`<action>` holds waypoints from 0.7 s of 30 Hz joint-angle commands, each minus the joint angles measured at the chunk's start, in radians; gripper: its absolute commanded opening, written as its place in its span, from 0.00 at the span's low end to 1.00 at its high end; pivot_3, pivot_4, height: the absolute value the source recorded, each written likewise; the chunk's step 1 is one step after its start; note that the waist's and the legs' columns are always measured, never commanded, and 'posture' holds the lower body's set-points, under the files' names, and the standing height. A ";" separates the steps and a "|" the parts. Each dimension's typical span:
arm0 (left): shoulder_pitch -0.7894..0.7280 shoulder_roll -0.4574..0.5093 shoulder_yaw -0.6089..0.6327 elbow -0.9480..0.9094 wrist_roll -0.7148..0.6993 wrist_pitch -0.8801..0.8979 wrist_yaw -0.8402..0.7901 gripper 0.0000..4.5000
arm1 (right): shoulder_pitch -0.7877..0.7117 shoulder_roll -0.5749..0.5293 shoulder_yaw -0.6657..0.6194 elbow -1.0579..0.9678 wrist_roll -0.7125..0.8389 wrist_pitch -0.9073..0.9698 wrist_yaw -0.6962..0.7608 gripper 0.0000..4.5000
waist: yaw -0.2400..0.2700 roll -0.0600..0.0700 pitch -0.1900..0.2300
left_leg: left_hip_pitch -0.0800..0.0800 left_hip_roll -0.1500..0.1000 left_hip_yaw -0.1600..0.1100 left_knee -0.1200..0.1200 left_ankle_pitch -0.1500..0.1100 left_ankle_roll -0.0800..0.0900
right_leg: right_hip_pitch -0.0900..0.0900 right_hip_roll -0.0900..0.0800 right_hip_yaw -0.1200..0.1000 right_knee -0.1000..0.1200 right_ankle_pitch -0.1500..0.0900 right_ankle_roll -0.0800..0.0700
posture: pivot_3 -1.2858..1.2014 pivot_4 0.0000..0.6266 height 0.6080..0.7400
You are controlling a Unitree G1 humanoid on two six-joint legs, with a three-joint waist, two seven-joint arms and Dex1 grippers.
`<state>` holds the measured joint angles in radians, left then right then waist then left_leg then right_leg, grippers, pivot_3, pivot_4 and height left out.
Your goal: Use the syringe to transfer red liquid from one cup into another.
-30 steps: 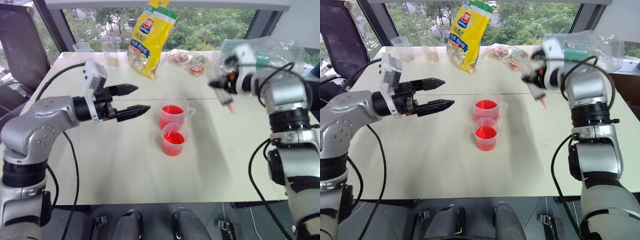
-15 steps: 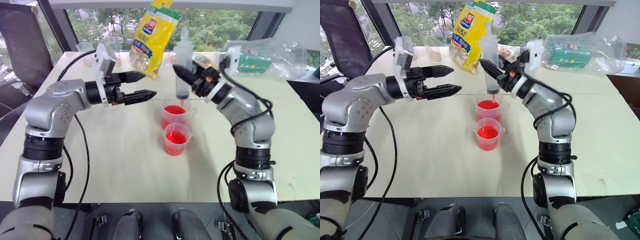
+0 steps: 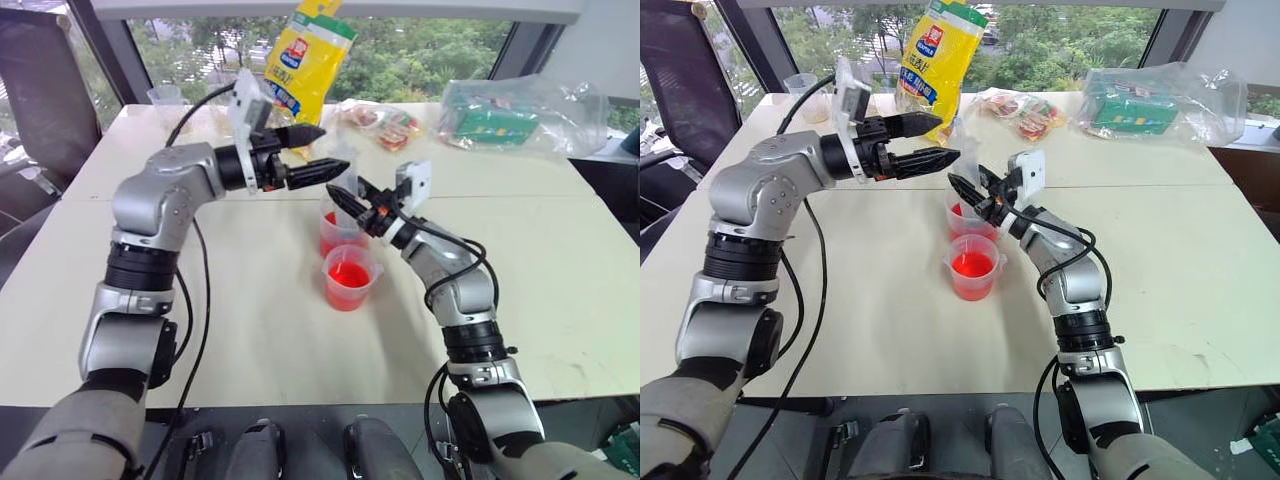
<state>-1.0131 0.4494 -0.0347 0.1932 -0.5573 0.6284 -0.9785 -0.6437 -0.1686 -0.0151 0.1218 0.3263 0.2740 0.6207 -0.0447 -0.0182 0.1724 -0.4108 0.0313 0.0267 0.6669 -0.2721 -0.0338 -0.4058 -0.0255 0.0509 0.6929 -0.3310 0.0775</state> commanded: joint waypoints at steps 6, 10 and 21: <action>-0.029 -0.023 -0.020 -0.009 0.020 0.009 -0.025 1.00 | -0.002 -0.003 0.015 -0.022 0.004 -0.023 0.004 0.30 | 0.000 0.000 0.000 | 0.000 0.000 0.000 0.000 0.000 0.000 | 0.000 0.000 0.000 0.001 0.000 0.000 | 0.52 0.24 1.00; -0.041 -0.039 -0.023 0.021 0.034 0.002 -0.027 1.00 | -0.006 -0.004 0.019 -0.021 0.003 -0.023 0.006 0.30 | 0.001 0.000 0.000 | 0.001 0.000 0.000 0.000 0.000 0.000 | 0.000 0.000 0.000 0.001 0.000 0.000 | 0.52 0.24 1.00; -0.068 -0.078 0.004 0.051 0.043 -0.009 -0.023 0.01 | -0.003 -0.022 0.046 -0.013 -0.009 -0.014 0.031 0.30 | 0.001 0.000 0.000 | 0.001 0.000 0.000 0.000 0.000 0.000 | 0.000 0.000 0.000 0.001 0.000 0.000 | 0.52 0.24 1.00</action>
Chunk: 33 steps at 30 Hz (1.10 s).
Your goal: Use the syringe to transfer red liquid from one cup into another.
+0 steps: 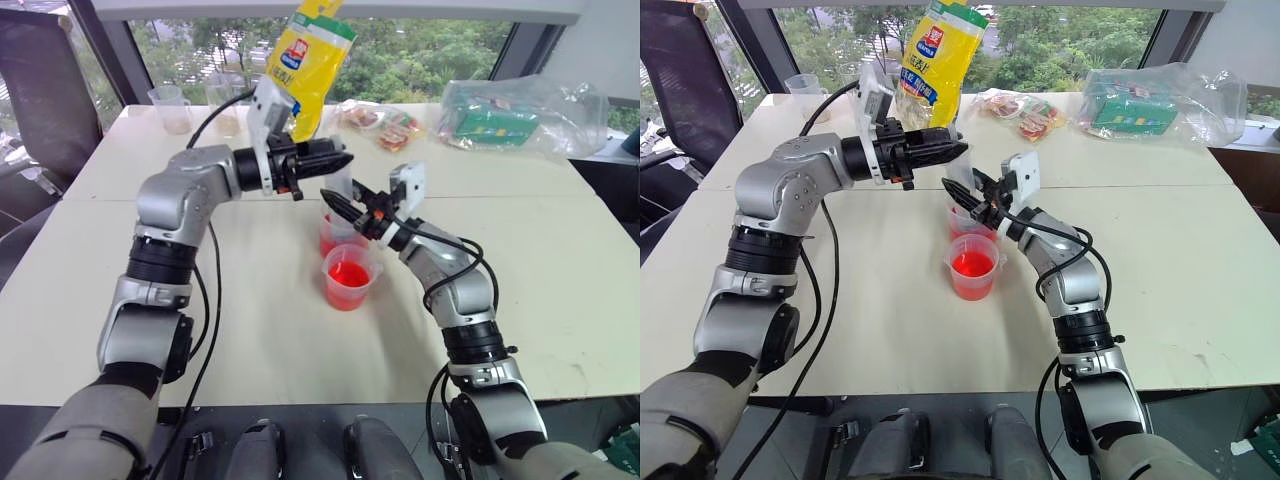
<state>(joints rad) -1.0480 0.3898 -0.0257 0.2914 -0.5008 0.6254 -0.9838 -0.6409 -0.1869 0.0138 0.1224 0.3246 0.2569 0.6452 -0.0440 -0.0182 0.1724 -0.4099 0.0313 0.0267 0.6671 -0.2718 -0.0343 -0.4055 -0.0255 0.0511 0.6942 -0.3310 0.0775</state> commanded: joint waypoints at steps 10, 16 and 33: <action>-0.102 -0.023 0.035 -0.054 -0.012 -0.022 0.008 0.01 | -0.009 -0.036 0.052 0.037 -0.031 0.036 0.038 0.30 | 0.000 0.000 0.000 | 0.000 0.000 0.000 0.000 0.000 0.000 | 0.000 0.000 0.000 0.000 0.000 0.000 | 0.52 0.24 1.00; -0.146 -0.014 0.054 -0.050 -0.010 -0.038 0.014 0.01 | -0.002 -0.054 0.074 0.063 -0.047 0.042 0.056 0.30 | 0.000 0.000 0.000 | 0.000 0.000 0.000 0.000 0.000 0.000 | 0.000 0.000 0.000 0.000 0.000 0.000 | 0.52 0.24 1.00; -0.158 0.008 0.059 -0.044 0.035 -0.088 0.018 0.01 | -0.015 -0.049 0.078 0.017 -0.029 0.062 0.058 0.30 | 0.000 0.000 0.000 | 0.000 0.000 0.000 0.000 0.000 0.000 | 0.000 0.000 0.000 0.000 0.000 0.000 | 0.52 0.24 1.00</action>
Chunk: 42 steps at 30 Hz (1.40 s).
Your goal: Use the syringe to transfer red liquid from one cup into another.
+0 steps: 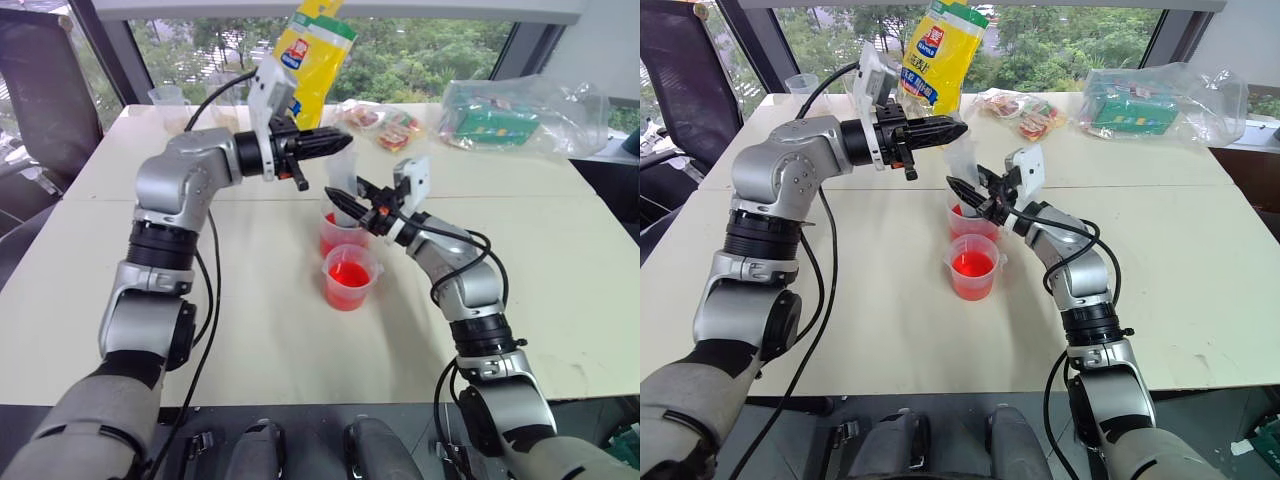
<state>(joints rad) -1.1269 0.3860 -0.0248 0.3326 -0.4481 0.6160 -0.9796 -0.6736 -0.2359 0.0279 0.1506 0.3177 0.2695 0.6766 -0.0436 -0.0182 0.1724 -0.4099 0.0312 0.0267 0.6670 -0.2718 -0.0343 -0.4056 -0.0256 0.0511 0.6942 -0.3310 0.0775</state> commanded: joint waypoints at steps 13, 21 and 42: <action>0.036 0.042 0.033 -0.169 -0.052 0.008 -0.040 0.65 | -0.066 -0.019 -0.008 -0.114 0.044 0.130 0.005 0.30 | 0.000 0.000 0.000 | 0.000 0.000 0.000 0.000 0.000 0.000 | 0.000 0.000 0.000 0.000 0.000 0.000 | 0.52 0.24 1.00; 0.118 0.110 0.085 -0.276 -0.098 0.071 -0.019 0.74 | -0.140 -0.007 -0.026 -0.050 0.046 0.104 0.003 0.30 | -0.002 0.000 0.000 | 0.000 0.000 0.000 0.000 0.000 0.000 | 0.000 0.000 0.000 0.000 0.000 0.000 | 0.52 0.24 1.00; 0.174 0.223 0.209 -0.394 -0.233 0.199 0.118 0.74 | -0.026 -0.143 -0.108 -0.464 0.385 0.452 0.040 0.30 | 0.003 0.000 0.000 | -0.001 0.000 -0.002 0.000 0.000 0.001 | 0.001 -0.001 -0.001 -0.002 0.000 0.000 | 0.52 0.24 1.00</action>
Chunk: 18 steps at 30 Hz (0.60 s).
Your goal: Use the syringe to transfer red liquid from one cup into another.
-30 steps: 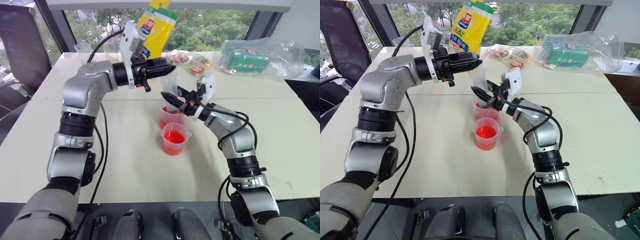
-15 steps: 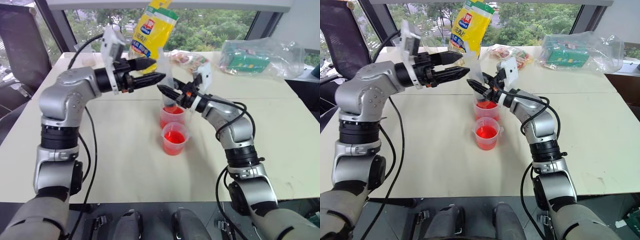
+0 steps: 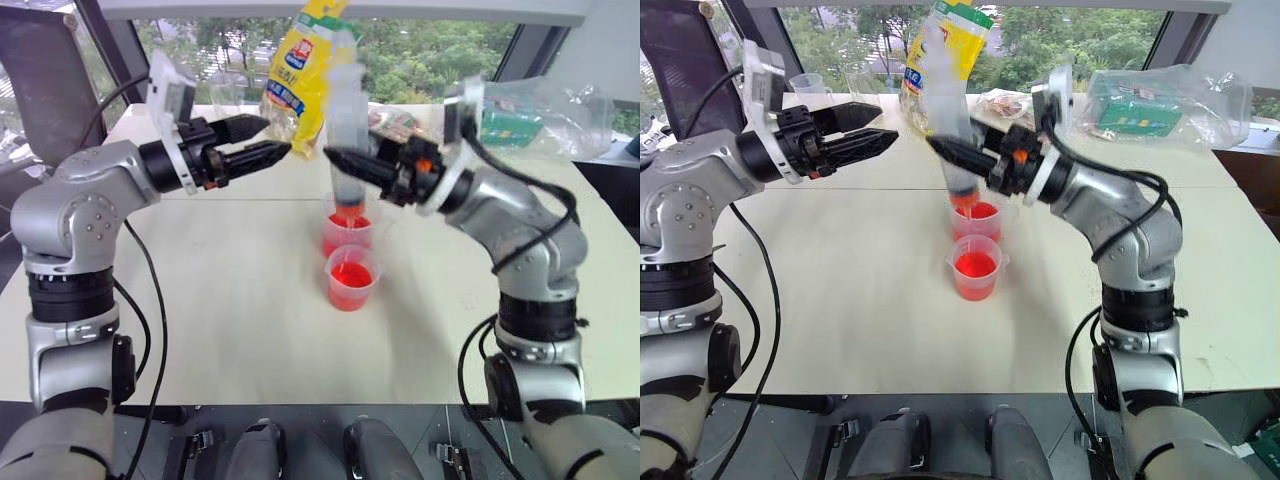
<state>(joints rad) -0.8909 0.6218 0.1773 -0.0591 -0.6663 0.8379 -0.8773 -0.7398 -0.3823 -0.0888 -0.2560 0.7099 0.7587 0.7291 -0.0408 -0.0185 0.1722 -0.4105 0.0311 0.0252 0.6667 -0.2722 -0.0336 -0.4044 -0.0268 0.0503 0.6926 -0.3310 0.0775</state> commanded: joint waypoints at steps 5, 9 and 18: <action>-0.117 -0.059 -0.009 0.028 -0.017 -0.021 0.032 0.74 | 0.141 0.032 0.057 -0.051 -0.078 -0.137 -0.026 0.30 | -0.002 0.000 0.000 | 0.000 0.000 0.000 0.000 0.000 0.000 | 0.000 0.000 0.000 0.000 0.000 0.000 | 0.52 0.24 1.00; -0.129 -0.081 -0.033 0.030 -0.025 -0.006 0.014 0.74 | 0.168 0.038 0.075 -0.042 -0.109 -0.174 -0.036 0.30 | -0.003 0.000 0.000 | 0.000 0.000 0.000 0.000 0.000 0.000 | -0.001 0.001 0.000 0.000 0.000 0.000 | 0.52 0.24 1.00; -0.127 -0.121 -0.114 0.060 0.014 -0.045 -0.015 0.74 | 0.175 0.043 0.089 -0.047 -0.114 -0.187 -0.042 0.30 | -0.001 0.000 0.000 | 0.000 0.000 0.000 0.000 0.000 0.000 | 0.000 0.001 0.000 0.000 0.000 0.000 | 0.52 0.24 1.00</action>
<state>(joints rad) -0.9915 0.5053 0.0701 0.0026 -0.6615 0.8149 -0.8856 -0.5528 -0.3464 0.0015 -0.2687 0.5837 0.5918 0.6866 -0.0419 -0.0185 0.1722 -0.4105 0.0313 0.0255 0.6665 -0.2721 -0.0338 -0.4048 -0.0256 0.0507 0.6922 -0.3310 0.0775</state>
